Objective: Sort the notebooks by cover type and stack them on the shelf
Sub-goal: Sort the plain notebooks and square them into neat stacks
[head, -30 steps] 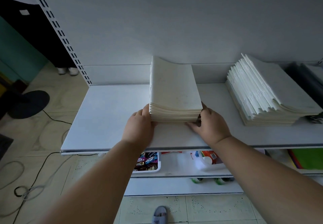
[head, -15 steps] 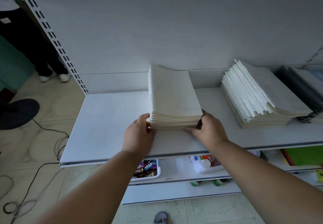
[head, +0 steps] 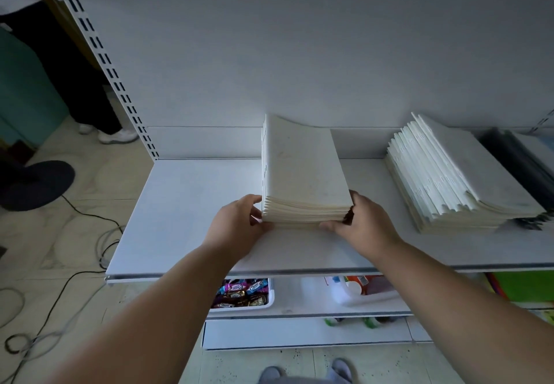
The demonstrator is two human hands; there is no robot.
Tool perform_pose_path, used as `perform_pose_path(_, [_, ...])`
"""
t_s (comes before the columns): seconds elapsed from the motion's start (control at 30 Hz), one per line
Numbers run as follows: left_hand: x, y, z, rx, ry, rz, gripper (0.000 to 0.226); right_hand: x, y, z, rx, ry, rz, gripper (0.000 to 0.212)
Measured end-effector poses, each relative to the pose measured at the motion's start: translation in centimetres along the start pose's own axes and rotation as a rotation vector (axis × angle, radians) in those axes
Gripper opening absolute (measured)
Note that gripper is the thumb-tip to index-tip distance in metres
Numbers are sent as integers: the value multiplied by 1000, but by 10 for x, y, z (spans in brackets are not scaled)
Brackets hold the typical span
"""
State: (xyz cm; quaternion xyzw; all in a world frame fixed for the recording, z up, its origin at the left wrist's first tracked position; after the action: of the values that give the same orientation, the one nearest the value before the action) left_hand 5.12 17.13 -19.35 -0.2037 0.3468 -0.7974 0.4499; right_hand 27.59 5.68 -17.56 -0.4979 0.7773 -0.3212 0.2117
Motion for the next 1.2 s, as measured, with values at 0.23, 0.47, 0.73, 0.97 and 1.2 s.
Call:
perform_pose_path(0.23, [6,-3,8,5,23,-7,32,-1,-3,-1,12,25,4,52])
perform_pose_path(0.47, [5,-7,18,-116,94,-13,13,-6,-12,-12,-84,65,-160,66])
perform_pose_path(0.73, [1,0,4,320,54,-264,35,-25,2,9,-528,300,-201,112])
perform_pose_path(0.97, [-21,8,25,1192,-262,-94,56,-64,15,-6,-866,506,-293,63])
perform_pose_path(1.2, [-29,14,32,1015,-206,-45,43,-81,28,16,-820,622,-289,121])
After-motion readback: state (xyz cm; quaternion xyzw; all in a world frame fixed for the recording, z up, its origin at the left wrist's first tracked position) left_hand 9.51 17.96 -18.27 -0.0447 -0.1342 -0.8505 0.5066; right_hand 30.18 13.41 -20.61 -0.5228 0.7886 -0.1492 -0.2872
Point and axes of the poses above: each hand's wrist, its own x-axis away from the middle knuckle, its own y-axis out of the palm, z = x × y, the point moved 7 cm from there along -x, towards the middle knuckle, and after that the axes turned 2 degrees about y, right-handed, at the moved point
